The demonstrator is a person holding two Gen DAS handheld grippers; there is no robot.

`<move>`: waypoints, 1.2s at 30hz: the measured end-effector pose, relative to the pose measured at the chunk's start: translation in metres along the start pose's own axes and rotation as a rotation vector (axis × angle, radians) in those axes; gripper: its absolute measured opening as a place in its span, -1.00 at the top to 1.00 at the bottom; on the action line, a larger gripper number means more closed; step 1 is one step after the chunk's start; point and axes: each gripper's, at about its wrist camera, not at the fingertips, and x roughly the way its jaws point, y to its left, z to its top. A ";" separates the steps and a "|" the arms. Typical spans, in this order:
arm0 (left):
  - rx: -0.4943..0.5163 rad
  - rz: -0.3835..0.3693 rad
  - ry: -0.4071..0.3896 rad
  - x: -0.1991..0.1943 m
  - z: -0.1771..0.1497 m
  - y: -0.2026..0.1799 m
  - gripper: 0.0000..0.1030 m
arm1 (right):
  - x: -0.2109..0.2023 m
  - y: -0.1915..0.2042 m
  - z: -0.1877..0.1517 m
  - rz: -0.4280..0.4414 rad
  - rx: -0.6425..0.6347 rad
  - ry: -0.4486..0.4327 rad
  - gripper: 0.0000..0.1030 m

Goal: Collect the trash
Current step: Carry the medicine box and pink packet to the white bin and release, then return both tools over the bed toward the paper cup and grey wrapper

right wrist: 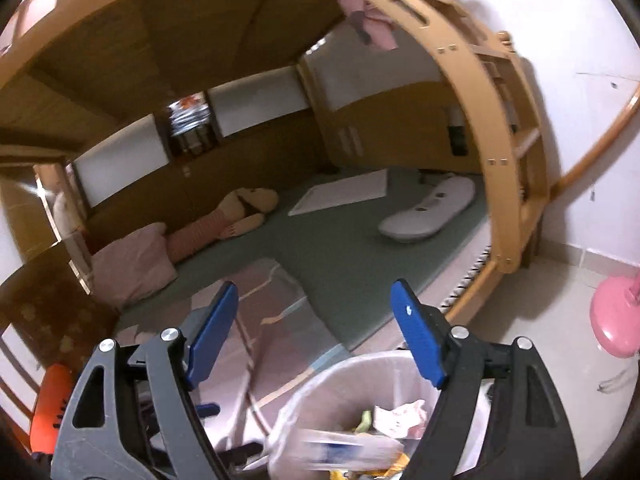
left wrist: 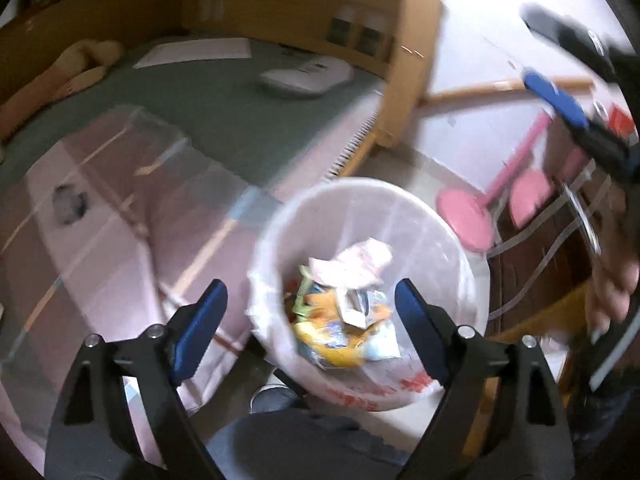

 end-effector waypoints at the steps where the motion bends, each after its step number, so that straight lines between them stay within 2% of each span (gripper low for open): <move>1: -0.038 0.012 -0.025 -0.011 -0.003 0.017 -0.66 | 0.008 0.010 -0.005 0.020 -0.021 0.023 -0.50; 2: -0.056 0.030 -0.039 -0.017 -0.004 0.030 -0.66 | 0.015 0.021 -0.008 0.029 -0.033 0.037 -0.50; 4: -0.089 0.124 -0.084 -0.041 -0.012 0.060 -0.69 | 0.034 0.043 -0.019 0.070 -0.063 0.086 -0.50; 5: -0.108 0.208 -0.114 -0.059 -0.021 0.085 -0.71 | 0.045 0.058 -0.025 0.096 -0.081 0.118 -0.50; 6: -0.124 0.253 -0.128 -0.069 -0.023 0.098 -0.72 | 0.054 0.072 -0.033 0.116 -0.096 0.145 -0.50; 9: -0.221 0.410 -0.164 -0.109 -0.045 0.156 -0.73 | 0.086 0.126 -0.051 0.199 -0.148 0.225 -0.50; 12: -0.325 0.527 -0.200 -0.145 -0.068 0.207 -0.76 | 0.117 0.190 -0.070 0.282 -0.216 0.285 -0.50; 14: -0.379 0.649 -0.227 -0.162 -0.088 0.235 -0.79 | 0.137 0.233 -0.081 0.331 -0.261 0.312 -0.50; 16: -0.432 0.723 -0.234 -0.170 -0.107 0.259 -0.79 | 0.154 0.272 -0.093 0.350 -0.302 0.307 -0.50; 19: -0.499 0.766 -0.199 -0.169 -0.128 0.286 -0.79 | 0.170 0.297 -0.107 0.347 -0.349 0.279 -0.50; 21: -0.529 0.757 -0.177 -0.169 -0.132 0.294 -0.79 | 0.176 0.300 -0.121 0.328 -0.392 0.284 -0.50; 23: -0.531 0.764 -0.211 -0.176 -0.130 0.291 -0.79 | 0.179 0.300 -0.126 0.315 -0.382 0.335 -0.50; 24: -0.527 0.769 -0.218 -0.176 -0.130 0.289 -0.79 | 0.178 0.295 -0.122 0.343 -0.335 0.332 -0.50; 26: -0.511 0.775 -0.228 -0.178 -0.129 0.285 -0.79 | 0.177 0.295 -0.124 0.337 -0.346 0.323 -0.52; 28: -0.506 0.774 -0.224 -0.170 -0.127 0.282 -0.79 | 0.180 0.297 -0.128 0.312 -0.380 0.335 -0.53; 36: -0.501 0.757 -0.187 -0.154 -0.123 0.277 -0.79 | 0.188 0.292 -0.132 0.316 -0.359 0.380 -0.53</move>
